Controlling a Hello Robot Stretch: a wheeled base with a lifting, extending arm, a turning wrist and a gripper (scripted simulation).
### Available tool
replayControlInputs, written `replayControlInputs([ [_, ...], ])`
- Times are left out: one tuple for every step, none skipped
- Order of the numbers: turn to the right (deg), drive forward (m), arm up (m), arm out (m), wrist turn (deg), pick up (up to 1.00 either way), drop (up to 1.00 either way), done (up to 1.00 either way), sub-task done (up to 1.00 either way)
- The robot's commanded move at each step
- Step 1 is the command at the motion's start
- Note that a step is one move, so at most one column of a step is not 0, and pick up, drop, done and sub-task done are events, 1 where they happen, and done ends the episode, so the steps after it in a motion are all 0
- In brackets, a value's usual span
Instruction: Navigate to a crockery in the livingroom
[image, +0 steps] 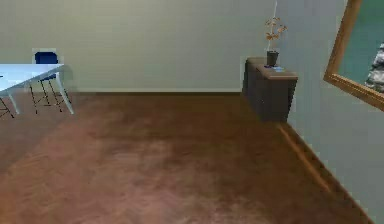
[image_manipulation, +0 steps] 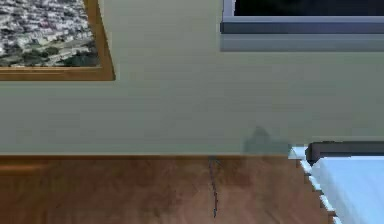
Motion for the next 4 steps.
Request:
replayControlInputs([
  [-45.0, 0.0, 0.0, 0.0, 0.0, 0.0, 0.0, 0.0, 0.0],
  [-33.0, 0.0, 0.0, 0.0, 0.0, 0.0, 0.0, 0.0, 0.0],
  [0.0, 1.0, 0.0, 0.0, 0.0, 0.0, 0.0, 0.0, 0.0],
  [0.0, 1.0, 0.0, 0.0, 0.0, 0.0, 0.0, 0.0, 0.0],
])
